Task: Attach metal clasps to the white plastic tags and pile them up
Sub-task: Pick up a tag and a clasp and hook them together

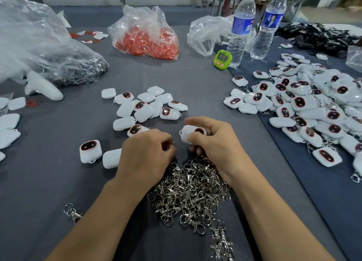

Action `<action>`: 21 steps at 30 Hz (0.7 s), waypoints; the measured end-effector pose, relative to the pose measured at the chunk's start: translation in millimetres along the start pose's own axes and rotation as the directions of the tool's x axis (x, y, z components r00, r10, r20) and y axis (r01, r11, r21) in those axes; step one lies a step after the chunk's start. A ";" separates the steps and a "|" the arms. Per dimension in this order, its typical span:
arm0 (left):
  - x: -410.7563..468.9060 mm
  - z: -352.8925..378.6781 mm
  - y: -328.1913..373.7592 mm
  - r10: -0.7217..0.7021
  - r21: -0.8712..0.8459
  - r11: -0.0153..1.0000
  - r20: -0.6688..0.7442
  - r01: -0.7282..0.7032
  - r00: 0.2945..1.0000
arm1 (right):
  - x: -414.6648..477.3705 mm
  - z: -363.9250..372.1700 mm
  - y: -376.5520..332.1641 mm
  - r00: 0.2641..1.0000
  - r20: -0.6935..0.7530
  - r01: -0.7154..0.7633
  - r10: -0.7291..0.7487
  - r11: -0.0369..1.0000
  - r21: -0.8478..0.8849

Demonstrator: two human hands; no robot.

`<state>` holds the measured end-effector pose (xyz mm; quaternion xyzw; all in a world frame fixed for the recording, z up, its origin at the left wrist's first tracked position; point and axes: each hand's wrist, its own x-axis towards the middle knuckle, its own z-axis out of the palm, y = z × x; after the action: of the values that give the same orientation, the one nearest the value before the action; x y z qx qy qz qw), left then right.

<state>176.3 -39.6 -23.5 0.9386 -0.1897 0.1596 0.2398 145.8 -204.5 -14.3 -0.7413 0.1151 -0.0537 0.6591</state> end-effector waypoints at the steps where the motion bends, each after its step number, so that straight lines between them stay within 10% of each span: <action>1: 0.6 0.9 0.5 0.003 -0.032 1.000 0.034 -0.001 0.999 | 0.5 -0.3 0.6 1.000 -0.024 0.016 -0.017 0.999 -0.045; 9: 4.3 0.1 -6.4 0.049 -0.265 0.964 0.165 -0.004 0.985 | -0.3 0.8 6.3 0.982 -0.039 0.160 -0.185 0.923 -0.350; 21: -1.0 2.2 -2.8 0.097 -0.129 0.988 0.072 -0.087 0.993 | -1.5 -1.0 5.0 0.979 0.015 0.190 -0.203 0.883 -0.429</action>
<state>177.2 -38.2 -26.8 0.9173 -0.2518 0.1214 0.2834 143.6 -205.7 -19.0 -0.8747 0.0582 -0.1048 0.4696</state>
